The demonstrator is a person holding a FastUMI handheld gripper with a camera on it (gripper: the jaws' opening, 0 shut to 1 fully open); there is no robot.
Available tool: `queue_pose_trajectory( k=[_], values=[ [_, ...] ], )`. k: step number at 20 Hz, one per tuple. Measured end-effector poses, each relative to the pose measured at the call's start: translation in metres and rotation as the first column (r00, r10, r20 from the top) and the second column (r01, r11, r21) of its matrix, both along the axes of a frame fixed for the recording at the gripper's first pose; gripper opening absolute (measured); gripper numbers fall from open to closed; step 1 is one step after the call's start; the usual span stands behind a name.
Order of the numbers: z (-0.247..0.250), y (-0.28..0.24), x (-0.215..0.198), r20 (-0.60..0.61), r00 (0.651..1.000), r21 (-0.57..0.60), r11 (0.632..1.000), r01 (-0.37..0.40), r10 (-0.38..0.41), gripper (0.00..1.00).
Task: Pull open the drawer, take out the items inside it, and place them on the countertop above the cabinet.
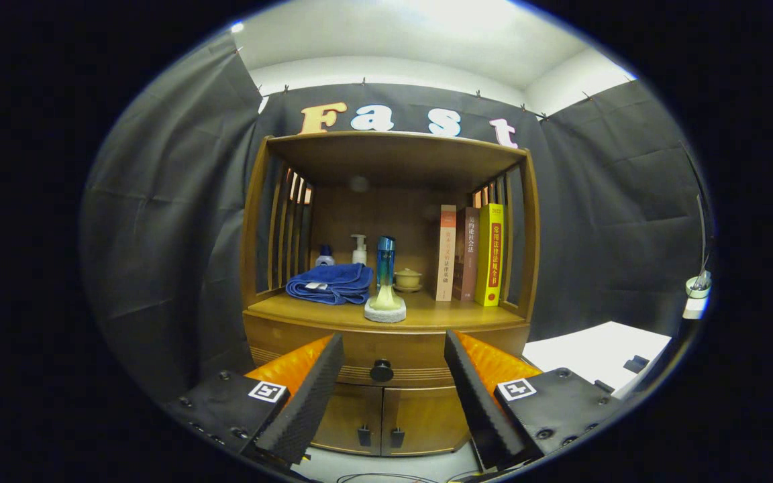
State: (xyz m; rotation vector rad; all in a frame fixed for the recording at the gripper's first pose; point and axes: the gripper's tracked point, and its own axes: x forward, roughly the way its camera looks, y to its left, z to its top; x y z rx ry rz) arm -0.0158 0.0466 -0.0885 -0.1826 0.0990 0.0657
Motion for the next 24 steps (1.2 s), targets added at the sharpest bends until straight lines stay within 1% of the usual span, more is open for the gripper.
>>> queue_pose_trajectory(
  k=[5,10,24],
  values=[
    [0.039,-0.005,-0.012,0.059,0.998,0.037,0.999,0.011,-0.013,0.98],
    [0.056,-0.006,-0.02,0.077,0.997,0.075,0.997,0.003,-0.009,0.98],
    [0.046,-0.006,-0.02,0.062,0.998,0.085,0.996,0.005,-0.01,0.98]
  ],
)
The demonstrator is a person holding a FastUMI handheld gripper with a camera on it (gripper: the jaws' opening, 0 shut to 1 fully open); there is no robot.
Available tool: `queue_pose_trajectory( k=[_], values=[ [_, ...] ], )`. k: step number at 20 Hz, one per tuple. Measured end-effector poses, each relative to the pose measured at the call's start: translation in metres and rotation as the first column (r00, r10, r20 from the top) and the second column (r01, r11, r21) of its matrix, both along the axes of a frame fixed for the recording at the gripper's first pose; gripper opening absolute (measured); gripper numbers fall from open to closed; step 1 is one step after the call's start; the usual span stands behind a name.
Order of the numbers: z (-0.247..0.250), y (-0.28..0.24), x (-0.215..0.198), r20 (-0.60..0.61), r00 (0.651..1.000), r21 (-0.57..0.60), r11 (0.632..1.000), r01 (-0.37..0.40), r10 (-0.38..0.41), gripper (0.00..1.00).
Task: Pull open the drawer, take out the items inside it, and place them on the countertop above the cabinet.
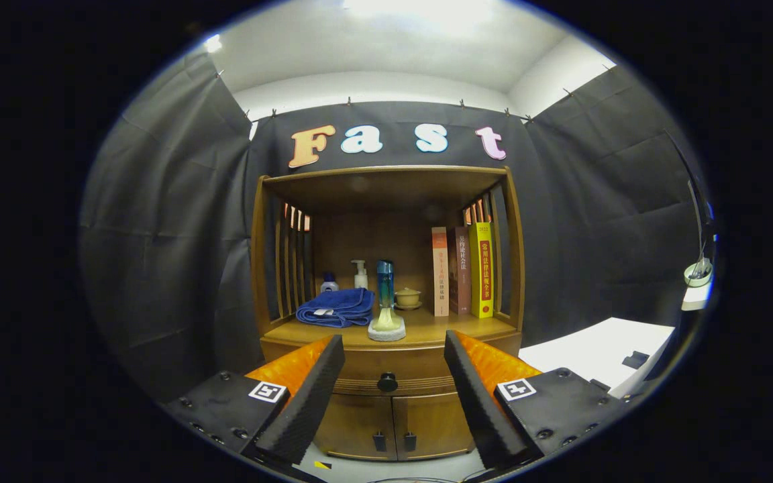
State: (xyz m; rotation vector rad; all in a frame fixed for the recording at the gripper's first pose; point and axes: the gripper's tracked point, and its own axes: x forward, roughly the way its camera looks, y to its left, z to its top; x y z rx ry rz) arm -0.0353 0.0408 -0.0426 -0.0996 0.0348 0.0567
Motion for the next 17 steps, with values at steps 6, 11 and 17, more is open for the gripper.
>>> queue_pose_trajectory(
  k=[6,11,17],
  values=[
    [-0.015,-0.001,0.0,-0.025,1.0,-0.006,1.0,0.001,-0.002,0.99],
    [-0.017,-0.003,0.001,-0.026,1.0,-0.01,1.0,0.006,-0.006,0.98],
    [-0.023,-0.004,0.001,-0.043,0.999,-0.001,1.0,0.006,-0.006,0.99]
  ],
)
